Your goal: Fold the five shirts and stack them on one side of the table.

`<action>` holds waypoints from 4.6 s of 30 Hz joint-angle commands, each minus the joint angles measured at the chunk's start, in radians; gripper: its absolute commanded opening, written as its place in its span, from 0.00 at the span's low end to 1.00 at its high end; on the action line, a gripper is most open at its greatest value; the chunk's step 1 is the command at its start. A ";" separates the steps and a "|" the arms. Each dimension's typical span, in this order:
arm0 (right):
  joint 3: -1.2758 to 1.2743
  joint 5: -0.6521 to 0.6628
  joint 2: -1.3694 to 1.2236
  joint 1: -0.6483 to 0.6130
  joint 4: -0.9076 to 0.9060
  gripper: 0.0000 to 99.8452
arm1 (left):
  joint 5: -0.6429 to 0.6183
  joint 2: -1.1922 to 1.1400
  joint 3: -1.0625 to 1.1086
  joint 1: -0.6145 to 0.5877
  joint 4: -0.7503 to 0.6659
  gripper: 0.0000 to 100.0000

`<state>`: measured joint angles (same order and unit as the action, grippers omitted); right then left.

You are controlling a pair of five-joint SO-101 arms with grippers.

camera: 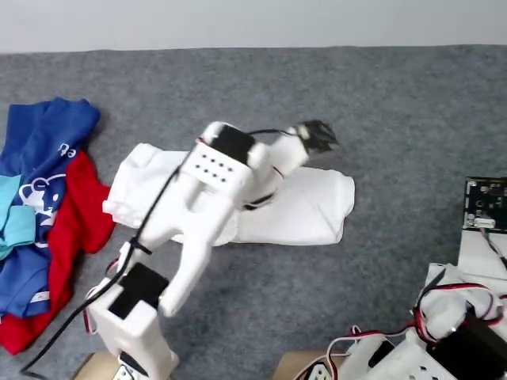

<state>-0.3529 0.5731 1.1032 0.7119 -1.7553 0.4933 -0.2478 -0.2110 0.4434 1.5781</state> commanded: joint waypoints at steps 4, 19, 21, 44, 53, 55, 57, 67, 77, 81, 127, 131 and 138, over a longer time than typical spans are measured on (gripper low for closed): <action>0.000 0.000 -0.056 -0.150 -0.030 0.11 | -0.051 0.061 -0.027 -0.224 -0.061 0.00; 0.009 -0.365 -0.559 -0.601 0.343 0.11 | -0.196 -0.189 -0.113 -0.526 -0.385 0.00; 0.009 -0.377 -0.611 -0.625 0.407 0.11 | -0.210 -0.252 -0.177 -0.535 -0.371 0.00; 0.153 -0.451 -1.053 -0.719 0.479 0.11 | -0.318 -0.764 -1.173 -0.562 0.180 0.00; 0.239 -0.586 -1.145 -0.823 0.321 0.17 | -0.358 -0.476 -0.802 -0.583 0.178 0.00; 0.239 -0.603 -1.153 -0.835 0.314 0.21 | -0.358 -0.405 -0.714 -0.597 0.175 0.00; 0.239 -0.605 -1.155 -0.840 0.325 0.21 | -0.353 -0.356 -0.647 -0.611 0.173 0.00; 0.239 -0.601 -1.207 -0.840 0.608 0.21 | -0.351 -0.358 -0.496 -0.589 -0.031 0.00; 0.242 -0.569 -1.302 -0.822 0.644 0.06 | -0.354 -0.580 -0.601 -0.574 -0.124 0.00; 0.278 -0.497 -1.302 -0.805 0.545 0.06 | -0.351 -0.640 -0.677 -0.574 -0.120 0.00; 0.661 -0.359 -1.739 -0.668 0.524 0.01 | -0.322 -0.749 -0.947 -0.646 0.031 0.06; 0.661 -0.359 -1.739 -0.671 0.532 0.01 | -0.322 -0.741 -1.070 -0.577 0.074 0.06; 0.661 -0.359 -1.739 -0.668 0.524 0.01 | -0.423 -0.804 -1.089 -0.535 -0.040 0.07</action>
<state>0.2823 0.2018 -0.6582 0.0061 -1.2137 0.1112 -1.0671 -1.2605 -0.0967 1.5904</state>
